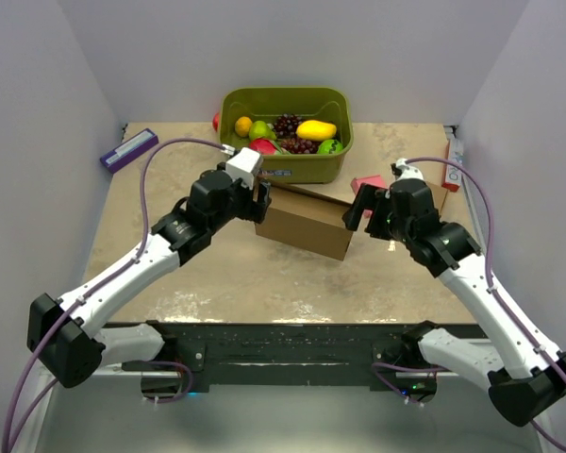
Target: Fold the paper box
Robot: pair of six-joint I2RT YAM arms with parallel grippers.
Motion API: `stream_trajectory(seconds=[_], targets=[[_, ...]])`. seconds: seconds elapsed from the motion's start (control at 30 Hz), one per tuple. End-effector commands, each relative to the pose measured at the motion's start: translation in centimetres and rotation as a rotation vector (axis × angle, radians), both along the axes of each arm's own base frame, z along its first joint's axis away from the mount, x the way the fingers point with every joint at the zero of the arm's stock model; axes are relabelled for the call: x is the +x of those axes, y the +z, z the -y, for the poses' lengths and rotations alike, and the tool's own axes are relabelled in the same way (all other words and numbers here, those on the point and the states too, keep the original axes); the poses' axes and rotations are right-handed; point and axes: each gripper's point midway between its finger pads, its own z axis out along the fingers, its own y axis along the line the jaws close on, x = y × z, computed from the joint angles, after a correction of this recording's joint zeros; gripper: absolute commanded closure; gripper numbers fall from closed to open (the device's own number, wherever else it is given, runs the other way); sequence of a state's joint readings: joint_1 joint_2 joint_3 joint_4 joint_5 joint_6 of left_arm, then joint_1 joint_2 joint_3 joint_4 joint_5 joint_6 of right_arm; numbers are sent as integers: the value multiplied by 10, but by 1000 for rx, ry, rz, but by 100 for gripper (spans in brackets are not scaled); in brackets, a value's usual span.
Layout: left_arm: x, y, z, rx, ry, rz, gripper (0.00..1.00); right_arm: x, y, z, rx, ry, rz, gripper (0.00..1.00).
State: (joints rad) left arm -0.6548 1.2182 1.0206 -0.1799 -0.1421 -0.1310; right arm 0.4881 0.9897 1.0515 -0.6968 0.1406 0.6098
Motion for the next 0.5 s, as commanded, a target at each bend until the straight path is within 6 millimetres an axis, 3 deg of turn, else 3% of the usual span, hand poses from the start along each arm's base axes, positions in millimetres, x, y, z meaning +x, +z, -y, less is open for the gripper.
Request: stream_trajectory(seconds=[0.0, 0.27, 0.47], targets=[[-4, 25, 9, -100, -36, 49, 21, 1, 44, 8, 22, -29, 105, 4], [-7, 36, 5, -141, -18, 69, 8, 4, 63, 13, 62, -78, 174, 3], [-4, 62, -9, -268, 42, 74, 0, 3, 91, 30, 140, -194, 290, 2]])
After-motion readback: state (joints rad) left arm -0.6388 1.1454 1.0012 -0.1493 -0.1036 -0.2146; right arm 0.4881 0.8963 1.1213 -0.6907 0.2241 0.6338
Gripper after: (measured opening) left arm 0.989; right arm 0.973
